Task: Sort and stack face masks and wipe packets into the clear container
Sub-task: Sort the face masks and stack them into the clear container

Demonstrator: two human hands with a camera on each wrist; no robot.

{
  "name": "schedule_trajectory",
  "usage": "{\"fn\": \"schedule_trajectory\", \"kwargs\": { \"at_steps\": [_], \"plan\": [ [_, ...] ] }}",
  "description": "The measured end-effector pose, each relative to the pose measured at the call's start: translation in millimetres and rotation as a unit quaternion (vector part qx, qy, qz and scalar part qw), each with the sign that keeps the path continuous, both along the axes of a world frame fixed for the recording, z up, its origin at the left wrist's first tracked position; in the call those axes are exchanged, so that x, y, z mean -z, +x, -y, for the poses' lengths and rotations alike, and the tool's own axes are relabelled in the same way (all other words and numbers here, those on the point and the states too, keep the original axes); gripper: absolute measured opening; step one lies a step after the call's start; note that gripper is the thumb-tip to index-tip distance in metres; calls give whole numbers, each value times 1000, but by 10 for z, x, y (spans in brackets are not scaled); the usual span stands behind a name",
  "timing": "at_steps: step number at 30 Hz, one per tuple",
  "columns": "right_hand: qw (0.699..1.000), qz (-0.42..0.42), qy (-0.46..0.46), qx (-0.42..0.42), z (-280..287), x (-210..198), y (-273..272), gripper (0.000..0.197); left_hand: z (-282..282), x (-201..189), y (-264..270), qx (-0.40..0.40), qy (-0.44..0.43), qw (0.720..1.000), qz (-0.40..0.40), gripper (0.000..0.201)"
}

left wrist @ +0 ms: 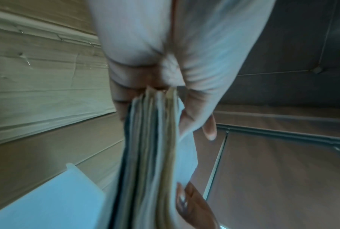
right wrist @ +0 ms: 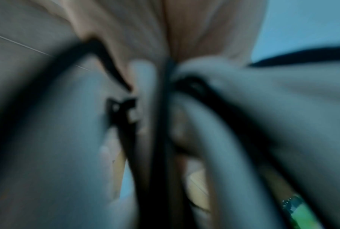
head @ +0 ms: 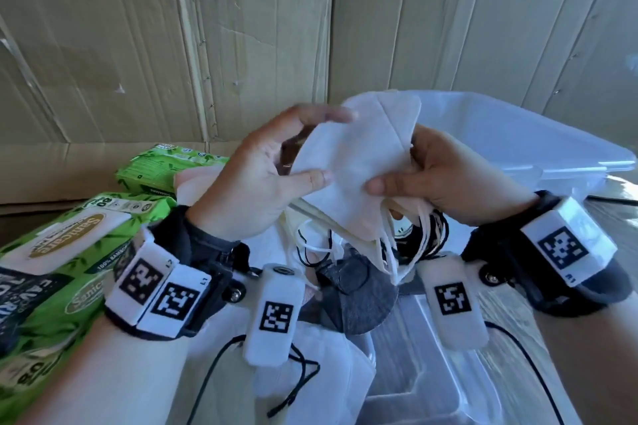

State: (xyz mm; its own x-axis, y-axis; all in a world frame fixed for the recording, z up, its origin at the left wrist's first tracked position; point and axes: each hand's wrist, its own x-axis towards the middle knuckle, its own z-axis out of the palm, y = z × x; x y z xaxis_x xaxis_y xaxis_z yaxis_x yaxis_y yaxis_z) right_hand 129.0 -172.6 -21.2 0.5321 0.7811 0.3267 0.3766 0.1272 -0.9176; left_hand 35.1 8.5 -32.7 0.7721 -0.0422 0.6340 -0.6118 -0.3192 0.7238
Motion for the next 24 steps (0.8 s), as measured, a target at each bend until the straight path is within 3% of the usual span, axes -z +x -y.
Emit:
{"fn": "schedule_trajectory", "kwargs": {
  "at_steps": [5, 11, 17, 20, 22, 24],
  "plan": [
    [1000, 5, -14, -12, 102, -47, -171, 47, 71, -49, -103, 37, 75, 995, -63, 44],
    [999, 17, -35, 13, 133, -134, -375, 54, 83, -22, -64, 101, -52, 987, -115, 39],
    [977, 92, -137, 138, 245, -13, -454, 62, 109, -65, -91, 13, -15, 998, -67, 23],
    [969, 73, -81, 220, 372, 35, -420, 55, 86, -78, -74, -16, -51, 998, -39, 24],
    [970, 55, -49, 230, 414, 53, -433, 49, 74, -97, -86, -28, -49, 998, -17, 24],
    [977, 59, -80, 187, 417, 49, -487, 48, 61, -119, -104, -38, -34, 999, -1, 24]
  ]
}}
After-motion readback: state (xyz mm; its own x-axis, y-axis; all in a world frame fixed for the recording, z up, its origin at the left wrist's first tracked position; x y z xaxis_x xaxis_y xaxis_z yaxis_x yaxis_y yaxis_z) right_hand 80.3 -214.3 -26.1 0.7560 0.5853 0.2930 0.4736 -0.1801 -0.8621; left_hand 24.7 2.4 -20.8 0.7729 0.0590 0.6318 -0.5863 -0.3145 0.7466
